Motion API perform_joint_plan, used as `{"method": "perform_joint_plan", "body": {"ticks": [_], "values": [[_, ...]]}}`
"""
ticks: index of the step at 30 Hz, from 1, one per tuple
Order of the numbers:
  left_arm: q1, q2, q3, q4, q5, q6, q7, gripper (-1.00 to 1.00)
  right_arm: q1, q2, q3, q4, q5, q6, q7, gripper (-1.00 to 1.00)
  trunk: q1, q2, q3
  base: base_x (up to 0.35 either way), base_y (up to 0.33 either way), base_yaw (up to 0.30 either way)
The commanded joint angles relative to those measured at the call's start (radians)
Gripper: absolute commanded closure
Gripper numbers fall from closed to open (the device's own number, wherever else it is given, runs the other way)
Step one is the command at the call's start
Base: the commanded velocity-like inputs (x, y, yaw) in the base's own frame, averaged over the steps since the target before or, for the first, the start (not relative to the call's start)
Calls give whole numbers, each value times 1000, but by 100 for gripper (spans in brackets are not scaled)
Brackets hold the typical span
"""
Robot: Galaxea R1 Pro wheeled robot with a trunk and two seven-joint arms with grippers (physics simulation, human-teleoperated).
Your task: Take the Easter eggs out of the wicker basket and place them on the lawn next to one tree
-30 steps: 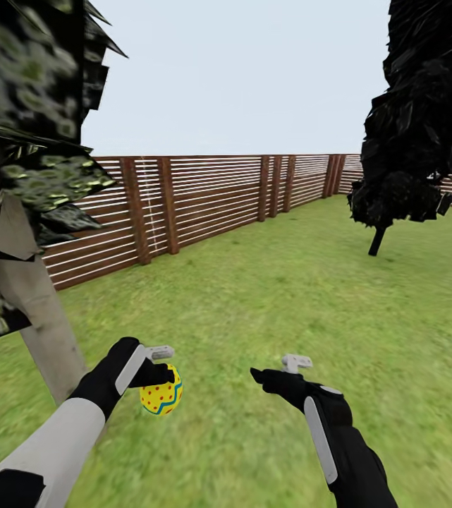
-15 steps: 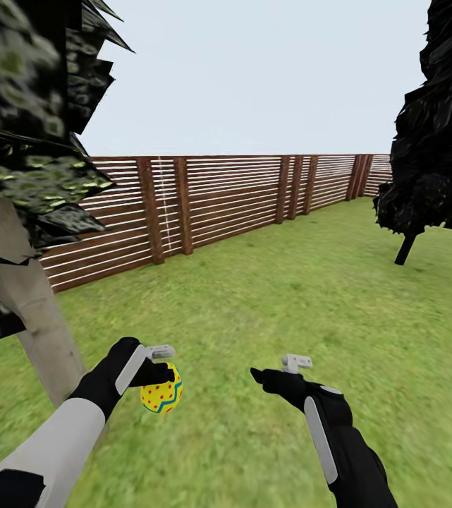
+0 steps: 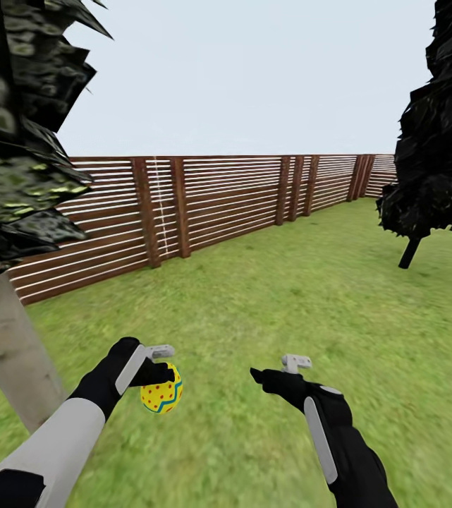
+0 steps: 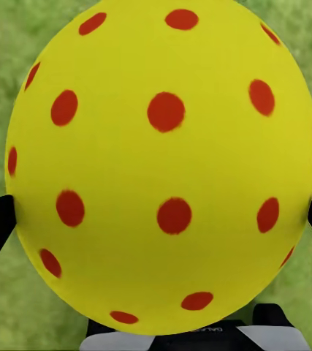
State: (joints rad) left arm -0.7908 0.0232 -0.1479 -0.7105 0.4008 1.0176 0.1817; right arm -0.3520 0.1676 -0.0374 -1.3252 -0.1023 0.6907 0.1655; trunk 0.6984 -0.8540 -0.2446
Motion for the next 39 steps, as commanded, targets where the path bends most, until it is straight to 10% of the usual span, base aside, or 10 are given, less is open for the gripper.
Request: {"method": "perform_joint_plan", "body": {"ticks": [1, 39], "values": [[-1, 1, -5, -1, 10, 2, 9, 100, -1, 1, -3, -1, -7, 6, 2, -100, 1, -1, -1, 309, -2, 0], [-1, 6, -2, 0, 13, 1, 8, 100, -1, 1, -2, -2, -7, 6, 1, -100, 16, -29, -14, 199, -37, 0]]}}
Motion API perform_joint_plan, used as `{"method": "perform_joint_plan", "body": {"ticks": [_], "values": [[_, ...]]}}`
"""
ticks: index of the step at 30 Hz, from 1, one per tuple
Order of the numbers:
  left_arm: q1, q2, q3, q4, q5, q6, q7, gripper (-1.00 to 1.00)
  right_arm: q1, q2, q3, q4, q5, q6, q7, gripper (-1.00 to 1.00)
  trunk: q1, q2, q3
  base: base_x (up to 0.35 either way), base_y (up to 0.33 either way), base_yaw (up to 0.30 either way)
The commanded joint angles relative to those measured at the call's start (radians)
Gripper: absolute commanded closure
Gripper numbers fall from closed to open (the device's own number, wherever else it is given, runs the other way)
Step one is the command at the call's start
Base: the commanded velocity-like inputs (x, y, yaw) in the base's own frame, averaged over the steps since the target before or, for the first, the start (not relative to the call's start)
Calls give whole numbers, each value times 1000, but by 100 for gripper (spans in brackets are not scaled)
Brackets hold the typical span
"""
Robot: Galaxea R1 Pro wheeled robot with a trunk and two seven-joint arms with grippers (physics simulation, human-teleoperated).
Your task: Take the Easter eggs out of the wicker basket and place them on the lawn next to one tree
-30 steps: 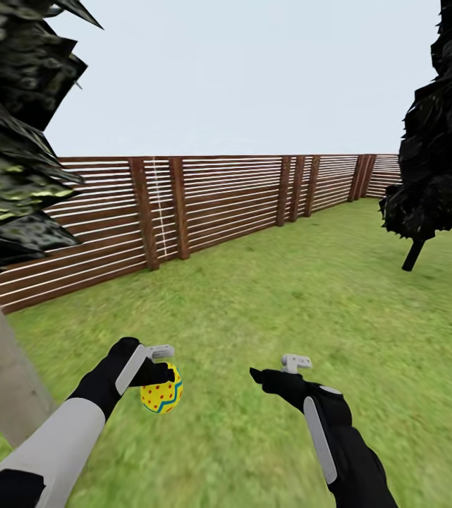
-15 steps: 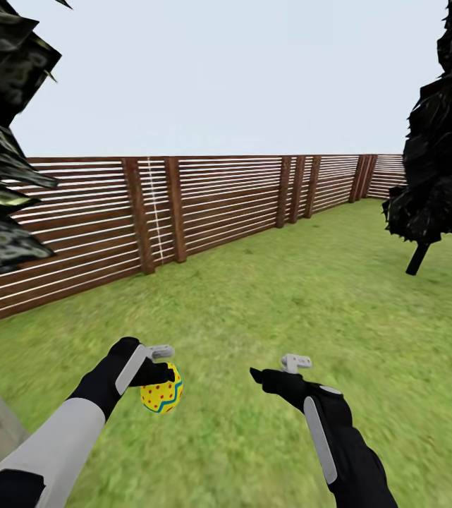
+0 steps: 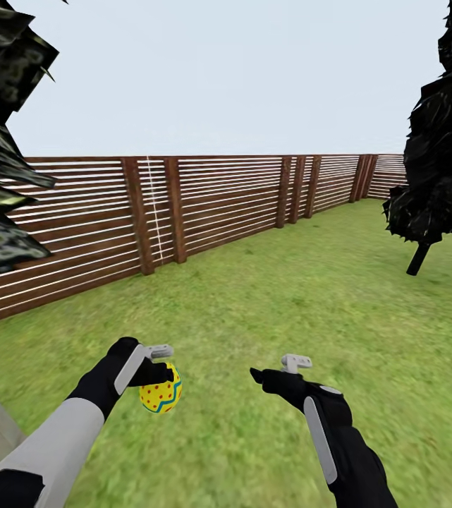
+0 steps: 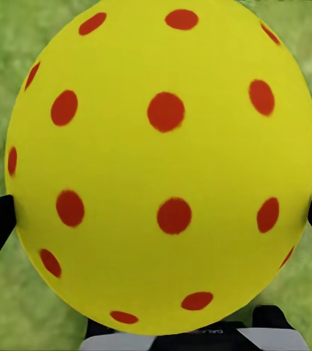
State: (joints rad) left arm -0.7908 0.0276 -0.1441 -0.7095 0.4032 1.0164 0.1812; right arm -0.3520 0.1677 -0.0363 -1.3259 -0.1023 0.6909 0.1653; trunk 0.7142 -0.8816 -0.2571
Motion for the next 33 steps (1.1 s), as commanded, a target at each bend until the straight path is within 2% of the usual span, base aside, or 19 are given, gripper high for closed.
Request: {"method": "perform_joint_plan", "body": {"ticks": [1, 5, 15, 19, 22, 33], "values": [[-1, 1, -2, -1, 11, -5, 9, 100, -1, 1, -3, -1, -7, 6, 1, -100, 4, -8, -5, 0, 0, 0], [-2, 3, -1, 47, 11, -30, 10, 100, -1, 1, -4, 0, -5, 6, 0, -100, 19, -36, -17, 0, 0, 0], [-6, 1, 1, 85, 10, -64, 15, 100, -1, 0, -2, -3, -4, 9, 0, -100, 58, -106, -49, 0, 0, 0], [-30, 0, 1, 139, 11, -82, 14, 100, -1, 0, 35, -5, -4, 9, 0, -100, 73, -134, -61, 0, 0, 0], [-38, 0, 0, 156, 11, -85, 14, 100, -1, 0, 42, -6, -4, 9, 0, -100, 85, -155, -70, 0, 0, 0], [-41, 0, 0, 167, 10, -93, 14, 100, -1, 0, 45, -7, -5, 10, 0, -100, 127, -232, -105, 0, 0, 0]]}}
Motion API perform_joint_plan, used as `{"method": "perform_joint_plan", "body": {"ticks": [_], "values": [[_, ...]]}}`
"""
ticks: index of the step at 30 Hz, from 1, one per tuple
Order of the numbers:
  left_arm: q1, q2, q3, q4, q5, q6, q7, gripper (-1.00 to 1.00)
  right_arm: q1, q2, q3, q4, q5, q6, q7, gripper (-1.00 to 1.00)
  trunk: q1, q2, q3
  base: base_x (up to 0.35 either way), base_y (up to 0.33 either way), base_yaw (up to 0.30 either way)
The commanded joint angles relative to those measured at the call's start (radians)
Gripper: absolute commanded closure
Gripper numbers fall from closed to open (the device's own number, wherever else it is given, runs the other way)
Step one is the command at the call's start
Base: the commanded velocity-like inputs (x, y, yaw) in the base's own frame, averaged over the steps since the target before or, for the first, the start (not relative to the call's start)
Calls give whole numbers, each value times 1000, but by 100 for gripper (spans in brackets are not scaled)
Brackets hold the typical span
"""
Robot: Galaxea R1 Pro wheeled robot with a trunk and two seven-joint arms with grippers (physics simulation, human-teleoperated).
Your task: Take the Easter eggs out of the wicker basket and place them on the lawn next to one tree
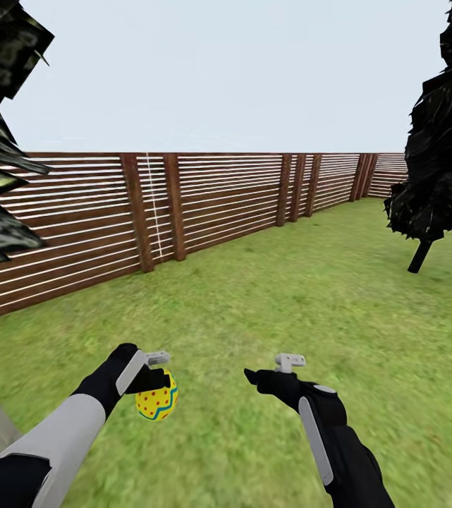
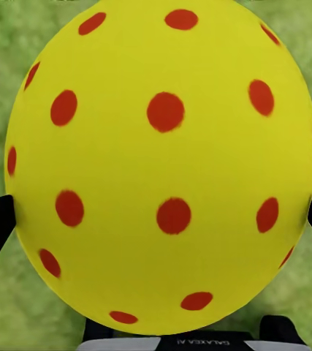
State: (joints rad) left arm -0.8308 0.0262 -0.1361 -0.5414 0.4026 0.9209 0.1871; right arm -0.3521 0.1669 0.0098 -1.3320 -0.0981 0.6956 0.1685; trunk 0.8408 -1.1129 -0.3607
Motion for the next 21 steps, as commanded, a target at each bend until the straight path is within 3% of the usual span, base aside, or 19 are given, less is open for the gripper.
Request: {"method": "perform_joint_plan", "body": {"ticks": [1, 8, 21], "values": [[-1, 1, -7, 4, 11, -1, 8, 100, -1, 0, -1, -1, -9, 5, -3, -100, 4, -8, -4, 0, 0, 0], [-13, 0, -7, 51, 9, -30, 6, 100, -1, 0, -1, -1, -9, 5, -3, -100, 31, -57, -26, 0, 0, 0], [-16, 0, -14, 57, 9, -33, 6, 100, -1, 0, -1, -1, -9, 4, -2, -100, 81, -148, -67, 0, 0, 0]]}}
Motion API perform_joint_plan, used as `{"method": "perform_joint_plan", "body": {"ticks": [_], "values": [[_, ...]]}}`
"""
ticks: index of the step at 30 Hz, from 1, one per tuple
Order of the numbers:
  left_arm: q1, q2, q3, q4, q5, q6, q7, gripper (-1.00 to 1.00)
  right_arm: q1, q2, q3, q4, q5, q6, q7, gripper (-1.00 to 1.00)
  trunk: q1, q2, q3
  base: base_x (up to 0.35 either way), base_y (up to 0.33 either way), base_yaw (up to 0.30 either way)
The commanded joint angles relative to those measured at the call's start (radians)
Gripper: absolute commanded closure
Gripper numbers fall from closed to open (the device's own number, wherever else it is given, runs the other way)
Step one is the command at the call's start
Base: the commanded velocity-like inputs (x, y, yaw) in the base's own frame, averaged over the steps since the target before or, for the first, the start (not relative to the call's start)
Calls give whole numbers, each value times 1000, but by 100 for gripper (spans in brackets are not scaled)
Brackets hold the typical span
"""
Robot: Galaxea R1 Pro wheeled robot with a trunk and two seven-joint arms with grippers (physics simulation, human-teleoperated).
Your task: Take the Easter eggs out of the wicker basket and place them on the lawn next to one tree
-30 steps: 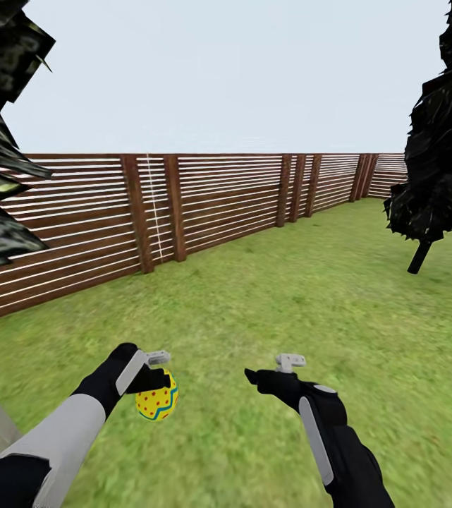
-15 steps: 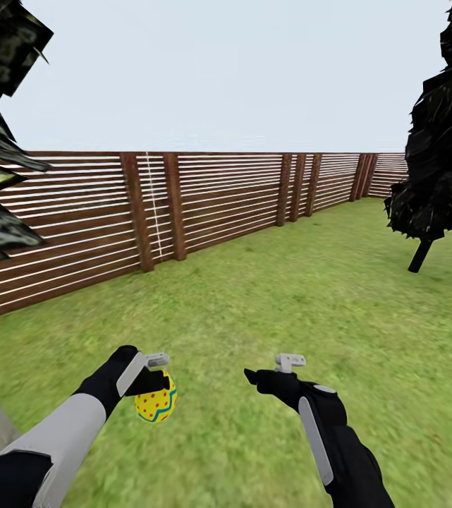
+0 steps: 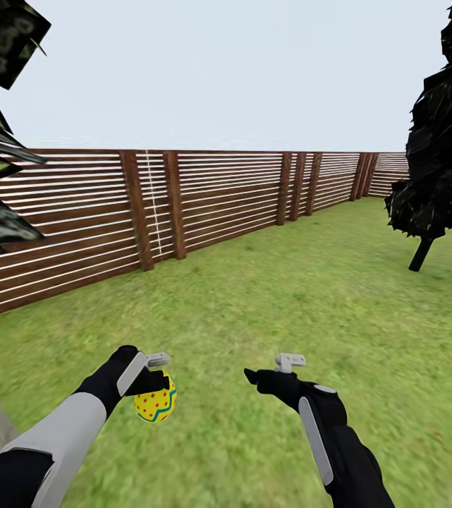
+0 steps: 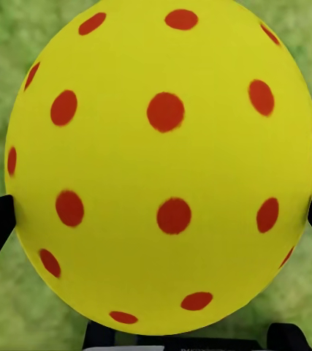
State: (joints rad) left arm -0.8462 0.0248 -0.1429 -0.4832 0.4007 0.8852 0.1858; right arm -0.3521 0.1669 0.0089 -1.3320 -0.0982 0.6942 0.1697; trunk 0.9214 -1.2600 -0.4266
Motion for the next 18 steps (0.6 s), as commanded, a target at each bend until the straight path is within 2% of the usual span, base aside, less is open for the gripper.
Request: {"method": "perform_joint_plan", "body": {"ticks": [1, 18], "values": [[-1, 1, -8, -2, 10, 3, 7, 100, -1, 0, -1, -1, -9, 5, -3, -100, 4, -8, -4, 0, 0, 0], [-1, 1, -8, -2, 9, 3, 6, 100, -1, 0, 0, -1, -9, 5, -3, -100, 69, -127, -58, 0, 0, 0]]}}
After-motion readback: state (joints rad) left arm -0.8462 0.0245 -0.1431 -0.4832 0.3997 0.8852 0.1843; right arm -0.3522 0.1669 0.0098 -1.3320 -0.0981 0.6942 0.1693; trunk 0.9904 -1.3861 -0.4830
